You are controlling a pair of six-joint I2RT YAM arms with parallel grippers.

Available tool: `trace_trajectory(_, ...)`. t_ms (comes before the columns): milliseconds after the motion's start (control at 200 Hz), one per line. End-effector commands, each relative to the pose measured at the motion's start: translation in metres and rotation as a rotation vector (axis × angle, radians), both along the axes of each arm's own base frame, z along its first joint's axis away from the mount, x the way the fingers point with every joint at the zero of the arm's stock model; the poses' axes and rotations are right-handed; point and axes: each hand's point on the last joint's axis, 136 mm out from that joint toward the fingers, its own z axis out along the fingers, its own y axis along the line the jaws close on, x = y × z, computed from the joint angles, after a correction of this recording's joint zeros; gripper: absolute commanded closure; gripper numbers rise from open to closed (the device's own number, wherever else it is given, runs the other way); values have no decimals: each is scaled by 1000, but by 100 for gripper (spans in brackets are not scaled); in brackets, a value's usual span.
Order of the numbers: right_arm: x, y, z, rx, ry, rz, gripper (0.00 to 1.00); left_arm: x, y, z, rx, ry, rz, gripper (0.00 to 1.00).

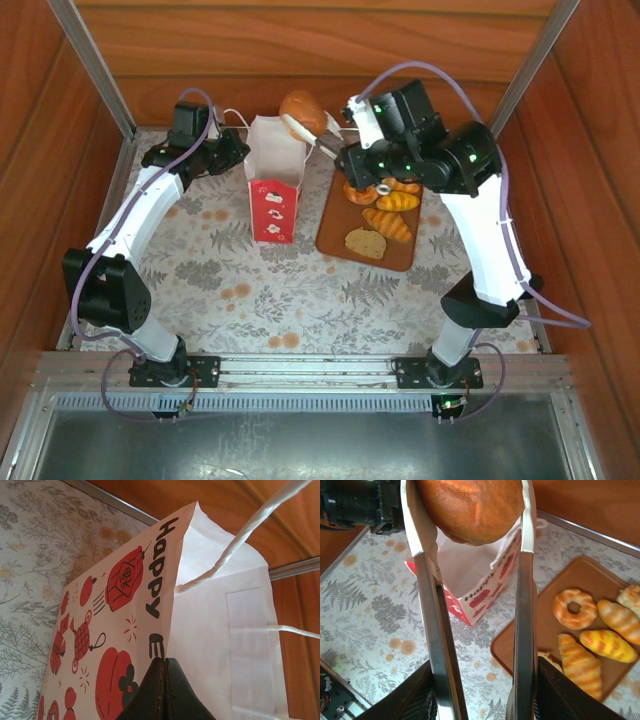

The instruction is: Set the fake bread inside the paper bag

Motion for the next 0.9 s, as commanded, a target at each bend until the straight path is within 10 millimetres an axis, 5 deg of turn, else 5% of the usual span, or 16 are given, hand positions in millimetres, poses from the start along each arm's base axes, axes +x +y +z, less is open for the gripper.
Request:
trace_trajectory(0, 7, 23, 10, 56, -44, 39, 51, -6, -4, 14, -27, -28, -11, 100)
trace_trajectory(530, 29, 71, -41, 42, 87, 30, 51, -12, -2, 16, -30, -43, 15, 100)
trace_trajectory(895, 41, 75, -73, -29, 141, -13, 51, -15, 1, 16, -17, -55, 22, 100)
